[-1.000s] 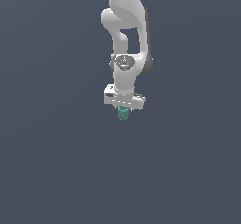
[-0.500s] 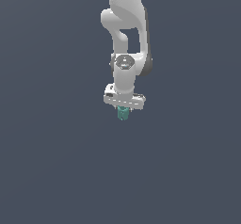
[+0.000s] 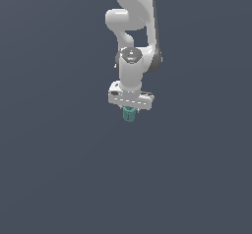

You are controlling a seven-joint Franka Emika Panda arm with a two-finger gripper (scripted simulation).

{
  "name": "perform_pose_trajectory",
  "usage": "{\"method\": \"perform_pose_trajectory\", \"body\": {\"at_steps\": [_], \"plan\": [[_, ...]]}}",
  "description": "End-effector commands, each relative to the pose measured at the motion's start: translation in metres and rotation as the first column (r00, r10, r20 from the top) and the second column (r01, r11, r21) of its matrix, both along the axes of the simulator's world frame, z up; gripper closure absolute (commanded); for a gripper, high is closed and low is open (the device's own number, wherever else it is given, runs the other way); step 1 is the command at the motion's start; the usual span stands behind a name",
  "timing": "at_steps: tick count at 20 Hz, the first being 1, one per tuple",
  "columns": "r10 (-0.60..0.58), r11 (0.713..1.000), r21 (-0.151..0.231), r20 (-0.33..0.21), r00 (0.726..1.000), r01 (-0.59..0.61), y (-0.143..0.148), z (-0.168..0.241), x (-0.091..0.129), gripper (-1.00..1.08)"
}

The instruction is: Pick up the object and move it to a goal position.

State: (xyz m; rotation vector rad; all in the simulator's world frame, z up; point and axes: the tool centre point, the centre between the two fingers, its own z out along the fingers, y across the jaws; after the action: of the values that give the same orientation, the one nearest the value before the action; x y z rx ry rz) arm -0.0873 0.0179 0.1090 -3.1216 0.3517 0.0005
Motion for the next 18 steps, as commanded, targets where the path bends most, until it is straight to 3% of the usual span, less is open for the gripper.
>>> {"method": "perform_pose_trajectory", "body": {"at_steps": [1,18], "plan": [[0.0,1.0,0.0,0.001,1.0,0.0,0.001,0.016,-0.001,1.08],[0.0,1.0,-0.001,0.001,1.0,0.0,0.012,0.182,-0.011,1.08]]}}
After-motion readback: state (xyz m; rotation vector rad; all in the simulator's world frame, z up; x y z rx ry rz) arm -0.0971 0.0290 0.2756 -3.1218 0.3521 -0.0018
